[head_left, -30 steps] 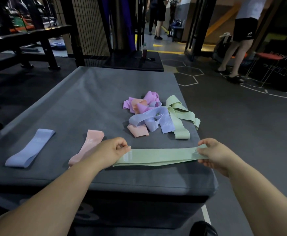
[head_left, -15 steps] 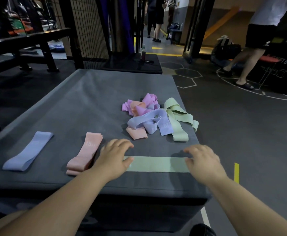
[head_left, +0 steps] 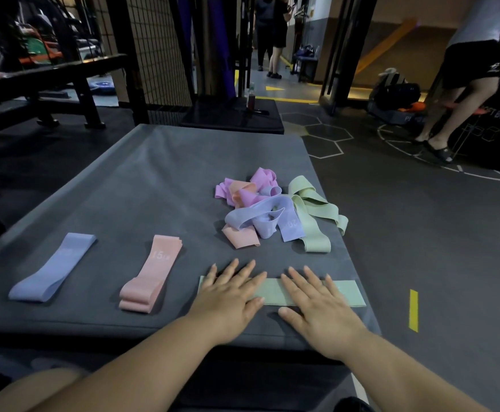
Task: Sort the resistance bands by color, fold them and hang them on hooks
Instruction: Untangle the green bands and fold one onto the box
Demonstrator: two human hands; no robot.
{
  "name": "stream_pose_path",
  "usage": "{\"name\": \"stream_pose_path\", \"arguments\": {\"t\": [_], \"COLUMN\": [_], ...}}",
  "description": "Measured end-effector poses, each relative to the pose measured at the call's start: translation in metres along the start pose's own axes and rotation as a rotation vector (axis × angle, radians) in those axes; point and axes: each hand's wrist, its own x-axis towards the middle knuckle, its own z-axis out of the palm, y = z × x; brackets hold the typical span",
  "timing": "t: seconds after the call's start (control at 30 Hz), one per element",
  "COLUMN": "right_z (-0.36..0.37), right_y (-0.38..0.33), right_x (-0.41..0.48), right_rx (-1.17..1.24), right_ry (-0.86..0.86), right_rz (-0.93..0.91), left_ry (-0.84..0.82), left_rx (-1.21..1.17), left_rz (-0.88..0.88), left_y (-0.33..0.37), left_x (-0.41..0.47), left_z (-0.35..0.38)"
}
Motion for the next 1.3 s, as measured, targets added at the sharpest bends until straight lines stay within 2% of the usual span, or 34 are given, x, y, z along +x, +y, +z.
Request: {"name": "stream_pose_path", "arguments": {"t": [0.23, 0.6, 0.7, 0.8, 0.83, 0.93, 1.0, 1.1, 1.3], "right_z": [-0.003, -0.001, -0.008, -0.019, -0.023, -0.031, -0.034, -0.039, -0.047], "right_y": [0.034, 0.039, 0.037, 0.041, 0.044, 0.051, 0.055, 0.06, 0.058], "right_x": [-0.009, -0.009, -0.01, -0.009, -0.009, -0.006, -0.004, 0.0, 0.004], "right_rx": [0.021, 0.053, 0.097, 0.066, 0.049, 0.055, 0.072, 0.088, 0.096], "right_ry": [0.006, -0.007, 0.002, 0.105, 0.133, 0.101, 0.065, 0.025, 0.002], "right_rz": [0.162, 0.189, 0.174, 0.193, 0.21, 0.273, 0.28, 0.285, 0.308], "left_ry": [0.029, 0.0, 0.015, 0.095, 0.136, 0.228, 0.188, 0.107, 0.055], "left_rx": [-0.011, -0.046, -0.199, -0.464, -0.484, -0.257, -0.149, -0.122, -0.169], "left_rz": [-0.093, -0.099, -0.076, -0.092, -0.108, -0.163, -0.231, -0.257, -0.288], "left_y": [-0.008, -0.012, -0.015, -0.019, -0.021, -0.03, -0.034, -0.035, -0.036], "left_x": [-0.007, -0.005, -0.005, -0.005, -0.005, -0.004, -0.006, -0.006, 0.0], "left_z": [0.0, -0.002, -0.008, -0.021, -0.025, -0.03, -0.035, -0.037, -0.043]}}
